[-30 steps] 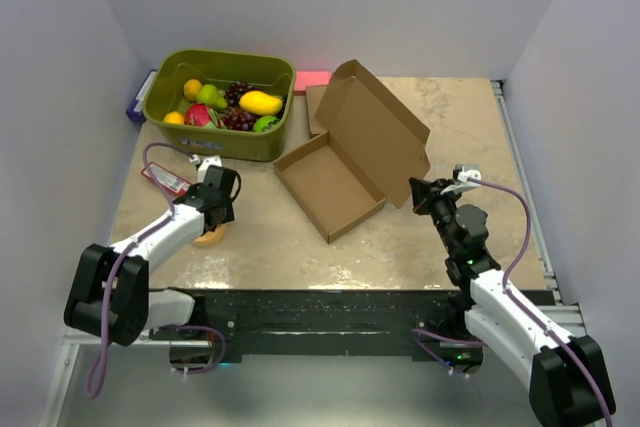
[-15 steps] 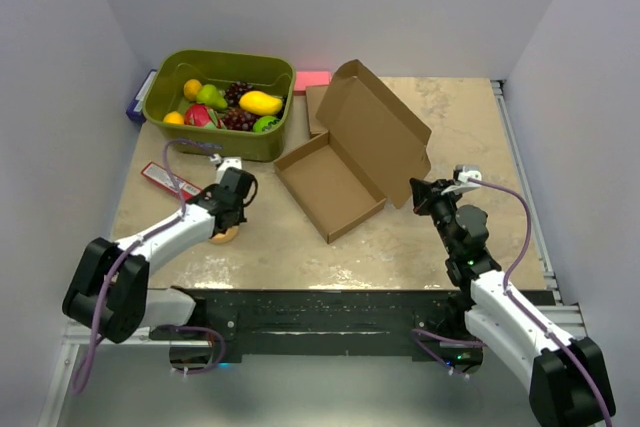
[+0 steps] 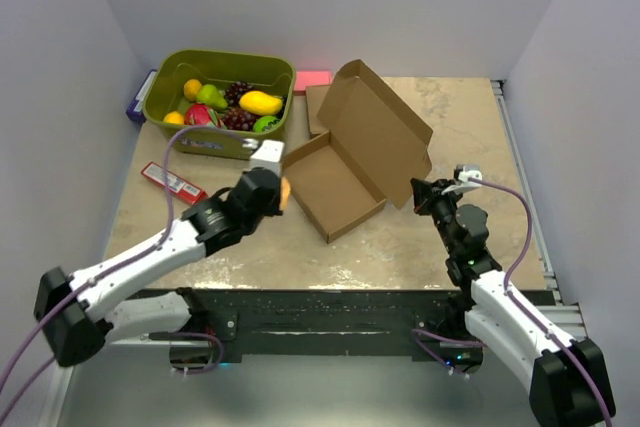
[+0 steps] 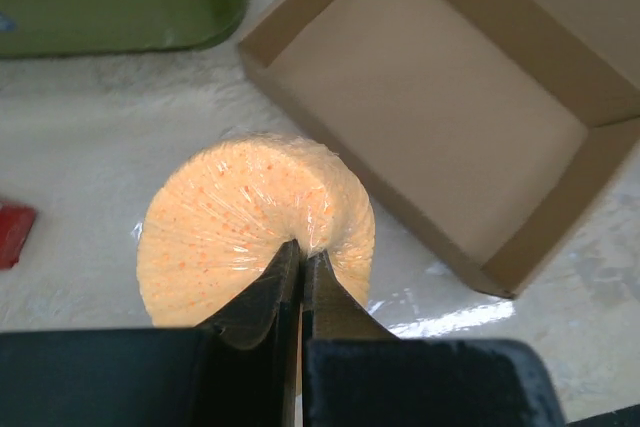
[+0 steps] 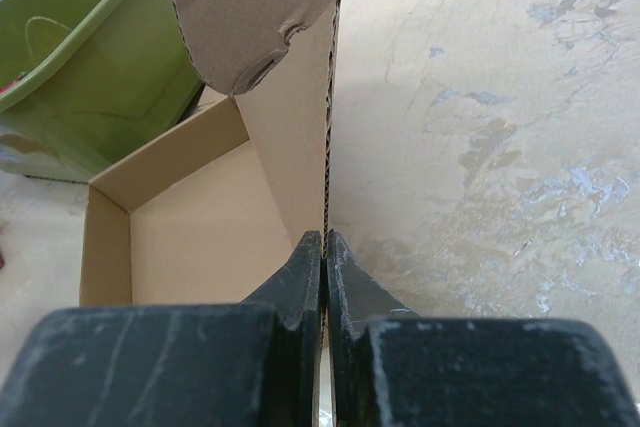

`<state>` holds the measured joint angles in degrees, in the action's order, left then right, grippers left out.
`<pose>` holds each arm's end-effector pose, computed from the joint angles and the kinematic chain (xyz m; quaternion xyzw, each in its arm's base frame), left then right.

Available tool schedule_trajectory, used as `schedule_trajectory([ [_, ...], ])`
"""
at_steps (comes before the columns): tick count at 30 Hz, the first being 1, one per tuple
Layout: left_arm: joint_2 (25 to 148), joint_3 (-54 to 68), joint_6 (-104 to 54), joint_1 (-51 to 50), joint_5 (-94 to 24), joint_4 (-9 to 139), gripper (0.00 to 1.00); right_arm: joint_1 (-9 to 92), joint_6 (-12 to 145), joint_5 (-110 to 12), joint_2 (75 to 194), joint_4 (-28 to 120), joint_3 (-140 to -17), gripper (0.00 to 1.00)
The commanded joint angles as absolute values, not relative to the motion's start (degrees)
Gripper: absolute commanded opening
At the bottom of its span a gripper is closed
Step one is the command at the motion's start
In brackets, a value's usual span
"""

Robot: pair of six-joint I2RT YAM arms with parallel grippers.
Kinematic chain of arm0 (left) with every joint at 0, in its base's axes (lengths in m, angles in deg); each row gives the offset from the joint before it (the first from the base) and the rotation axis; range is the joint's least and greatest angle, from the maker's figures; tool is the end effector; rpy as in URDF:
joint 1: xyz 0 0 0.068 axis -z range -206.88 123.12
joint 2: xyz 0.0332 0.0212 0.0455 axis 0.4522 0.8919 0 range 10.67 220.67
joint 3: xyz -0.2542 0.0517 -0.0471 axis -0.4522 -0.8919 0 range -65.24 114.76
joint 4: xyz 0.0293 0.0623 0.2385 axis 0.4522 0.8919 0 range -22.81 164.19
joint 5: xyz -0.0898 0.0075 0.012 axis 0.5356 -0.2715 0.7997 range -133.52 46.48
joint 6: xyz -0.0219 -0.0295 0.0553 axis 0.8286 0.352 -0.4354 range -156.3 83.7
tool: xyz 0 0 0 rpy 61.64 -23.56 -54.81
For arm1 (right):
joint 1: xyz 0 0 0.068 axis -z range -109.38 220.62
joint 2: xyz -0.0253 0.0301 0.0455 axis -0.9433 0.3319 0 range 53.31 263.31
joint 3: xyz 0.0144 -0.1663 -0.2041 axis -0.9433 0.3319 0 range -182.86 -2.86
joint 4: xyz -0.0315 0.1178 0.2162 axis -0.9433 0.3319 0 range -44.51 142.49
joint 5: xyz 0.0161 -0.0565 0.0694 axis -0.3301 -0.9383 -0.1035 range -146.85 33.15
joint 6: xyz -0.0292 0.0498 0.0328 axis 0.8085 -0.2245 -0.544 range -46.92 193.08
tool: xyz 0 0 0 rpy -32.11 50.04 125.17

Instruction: Fold the paper box

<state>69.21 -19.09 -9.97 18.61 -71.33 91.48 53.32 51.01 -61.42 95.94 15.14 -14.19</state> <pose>0.1733 -0.1413 0.2678 0.0381 0.8733 -0.0815 0.4787 0.1804 0.0517 0.2152 0.0576 0.7106 0.2091 0.6693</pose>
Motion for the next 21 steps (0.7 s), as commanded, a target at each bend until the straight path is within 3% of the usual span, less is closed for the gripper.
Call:
schedule_trajectory([
  [1,81.39,-5.5,-12.91,28.74,-78.49,86.88,0.0,53.39,51.54,-62.38,96.55,16.22,-16.39,0.0],
  [5,96.75,3.83,-16.24,32.17,-78.32,83.64,0.0,53.39,51.63,-62.56,95.94,17.18,-16.48,0.0],
  [11,109.79,12.01,-16.17,32.27,-74.63,85.73,0.0,53.39,51.72,-62.38,95.67,17.01,-16.3,0.0],
  [21,113.67,8.33,-14.68,32.27,-71.03,88.72,0.0,53.39,51.45,-61.24,96.73,16.22,-16.3,0.0],
])
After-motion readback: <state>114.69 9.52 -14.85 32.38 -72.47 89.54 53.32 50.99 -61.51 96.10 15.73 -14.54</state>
